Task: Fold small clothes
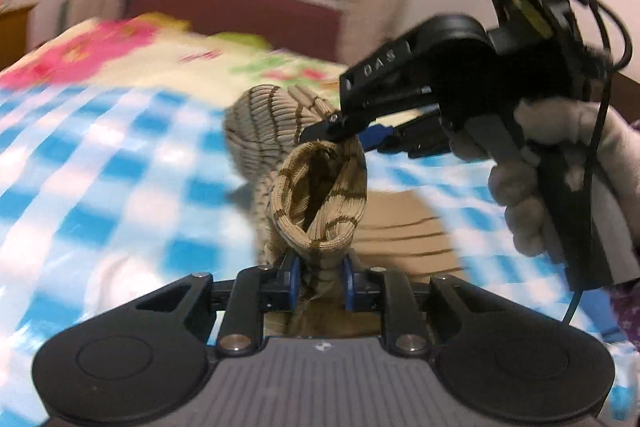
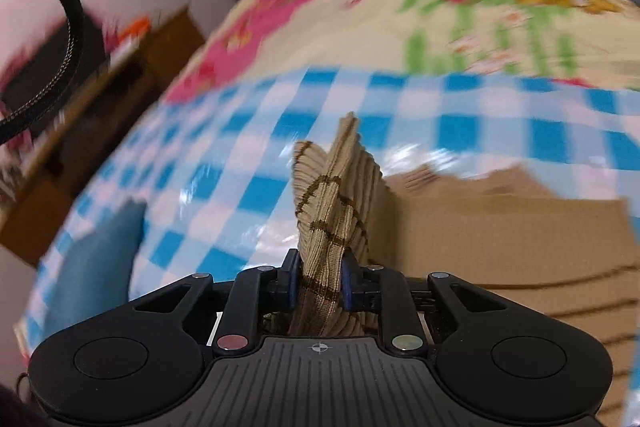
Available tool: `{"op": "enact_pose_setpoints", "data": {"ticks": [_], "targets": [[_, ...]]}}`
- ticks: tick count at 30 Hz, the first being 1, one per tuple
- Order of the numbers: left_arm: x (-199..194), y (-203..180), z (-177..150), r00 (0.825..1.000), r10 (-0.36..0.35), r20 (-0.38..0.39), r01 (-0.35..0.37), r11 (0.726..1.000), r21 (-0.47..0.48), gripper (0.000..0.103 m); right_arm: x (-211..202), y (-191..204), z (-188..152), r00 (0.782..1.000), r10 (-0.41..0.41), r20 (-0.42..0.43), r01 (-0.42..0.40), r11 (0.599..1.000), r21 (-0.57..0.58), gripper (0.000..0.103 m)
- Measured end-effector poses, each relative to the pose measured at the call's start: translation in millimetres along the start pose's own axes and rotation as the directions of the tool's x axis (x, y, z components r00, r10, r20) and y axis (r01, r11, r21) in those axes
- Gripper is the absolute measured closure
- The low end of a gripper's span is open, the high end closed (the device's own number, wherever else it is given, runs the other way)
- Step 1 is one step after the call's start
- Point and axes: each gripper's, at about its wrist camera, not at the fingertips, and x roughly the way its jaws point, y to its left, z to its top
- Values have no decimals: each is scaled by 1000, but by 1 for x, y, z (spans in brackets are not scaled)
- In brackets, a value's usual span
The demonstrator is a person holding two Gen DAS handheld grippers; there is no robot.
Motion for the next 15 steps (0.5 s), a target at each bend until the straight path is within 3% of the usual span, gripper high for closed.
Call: {"op": "enact_pose_setpoints", "data": {"ticks": [4,6,9,15], "targets": [[20,-55,5,992,-120,-32,123,988,93,78,-64,-65,-9,995,-8,102,-4,993,116,83],[39,-79,0,987,-142,-72,150,980,131,78,-81,-95,-16,991,-29,129,8,987,163,83],[70,-115,-13,974,-164,-154,190,967,172,78,-83,-141,-31,991,-66,118,35,969,243,83],[108,-160,-43,958,-123,-260,190,949,253,78,-50,-205,-59,997,-61,51,40,937,347,83]]}}
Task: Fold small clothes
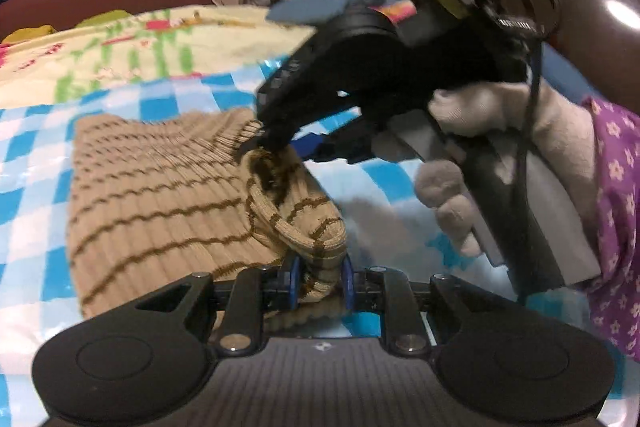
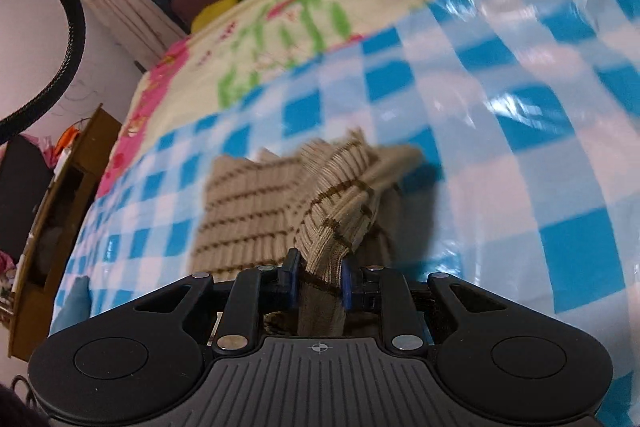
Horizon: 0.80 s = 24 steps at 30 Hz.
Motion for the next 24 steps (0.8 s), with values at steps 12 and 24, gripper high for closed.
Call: {"op": "enact_pose_setpoints", "data": {"ticks": [12,24], "targets": [[-21,8,-8,998,-53,-45,55,997,47,69,-31,-7,-15,990,-109,85,115,990,-75,76],[-58,75,1,992,118,39,-115,991,-70,65,-28,30,-66,996,-72,45,81,966,-247,84]]}}
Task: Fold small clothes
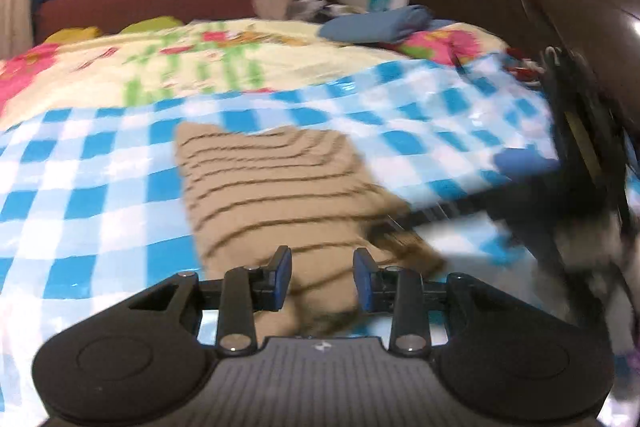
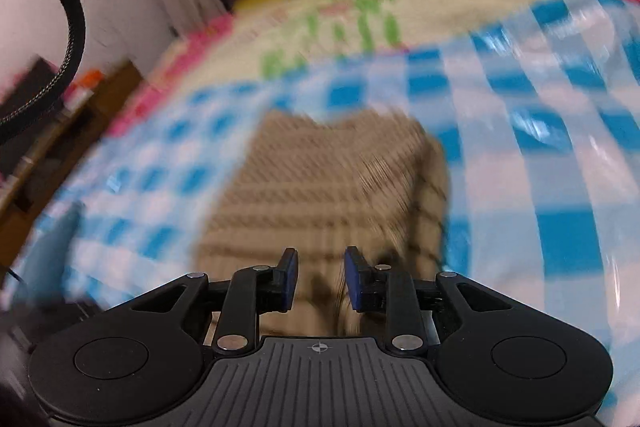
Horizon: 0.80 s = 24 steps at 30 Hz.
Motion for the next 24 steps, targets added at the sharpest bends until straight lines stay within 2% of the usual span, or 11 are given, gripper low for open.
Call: {"op": "enact_pose_setpoints", "data": {"ticks": [2,4,6,9,12,15,18,21,24], "targets": [[17,11,-2,999,33,-36,-33,999,-9,65,15,-13,-13,996,-75,-56,77,997,28,88],[29,20,-9,995,44,-84,-47,999,-28,65,17,-25,-24,995,-74,-72,80,994,73,90],[38,25,-15,992,52,-114,-56,998,-38,65,12,-26,-27,995,-71,-70,75,995,67,90],[34,26,-14,993,44,-105,-48,998,-30,65,7,-18,-23,993,-87,-81,89,996,23,90],[17,27,-4,997,46,-61,-47,999,-11,65,-16,-15,-9,994,-106,-13,106,994,-3,79],[20,30,17,998,53,-16,-54,998,-20,65,-34,-8,17,990,-103,98,106,994,-30,79],[38,33,31,998,67,-4,-67,997,-37,65,-13,-5,45,984,-86,157,89,996,-18,79],[57,34,32,997,76,-20,-76,996,-38,65,27,-5,63,988,-33,148,31,999,16,79],[68,37,29,996,81,-22,-82,996,-45,64,57,-5,67,990,-81,119,81,997,3,82]]}}
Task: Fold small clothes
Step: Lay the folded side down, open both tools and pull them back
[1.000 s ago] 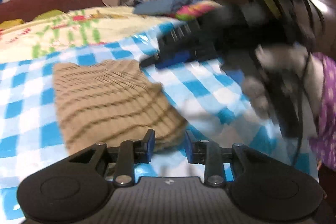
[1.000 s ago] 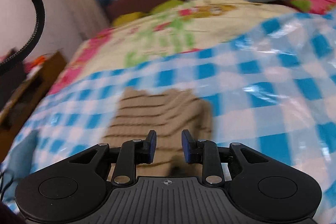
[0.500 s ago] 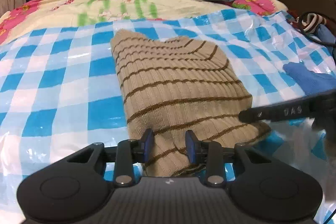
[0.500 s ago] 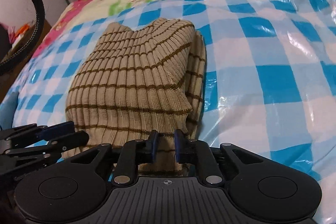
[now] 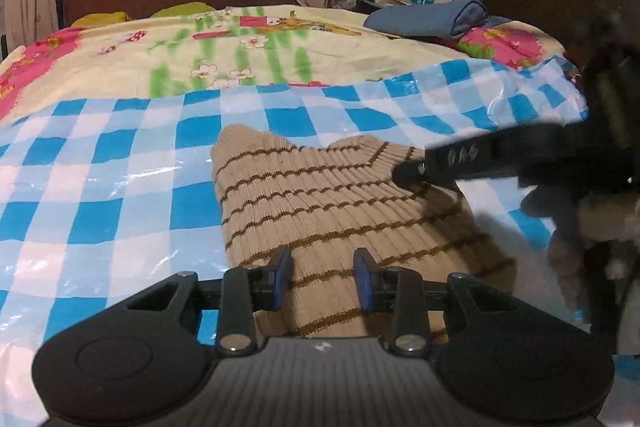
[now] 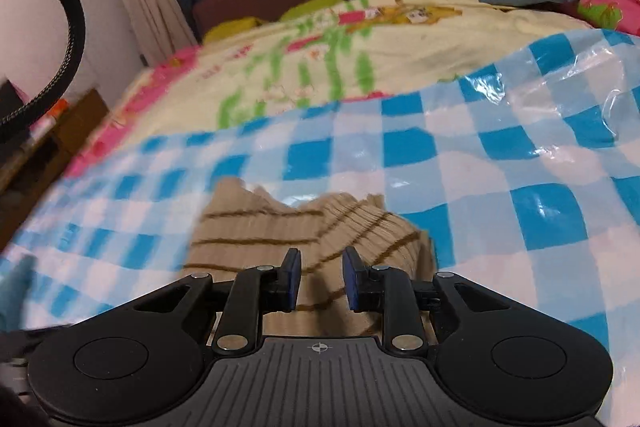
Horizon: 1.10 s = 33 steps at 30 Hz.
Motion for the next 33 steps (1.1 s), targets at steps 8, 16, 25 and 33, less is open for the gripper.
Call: {"op": "enact_pose_setpoints", "data": {"ticks": [8,16,25,33], "targets": [[3,3,-3,1000,-2,-18,2,1000,2,62,22,-20,-18,996,-79,-33,79,997,4,90],[-50,6,-26,1000,-2,6,2,1000,-14,62,-57,4,-35,1000,2,17,-2,1000,-21,79],[-27,1,-60,987,50,-155,-48,999,13,59,-59,-4,-101,983,-157,-96,145,981,-126,78],[-54,3,-68,988,50,-143,-49,999,7,59,-78,-11,-97,986,-147,-84,140,986,-87,74]]}}
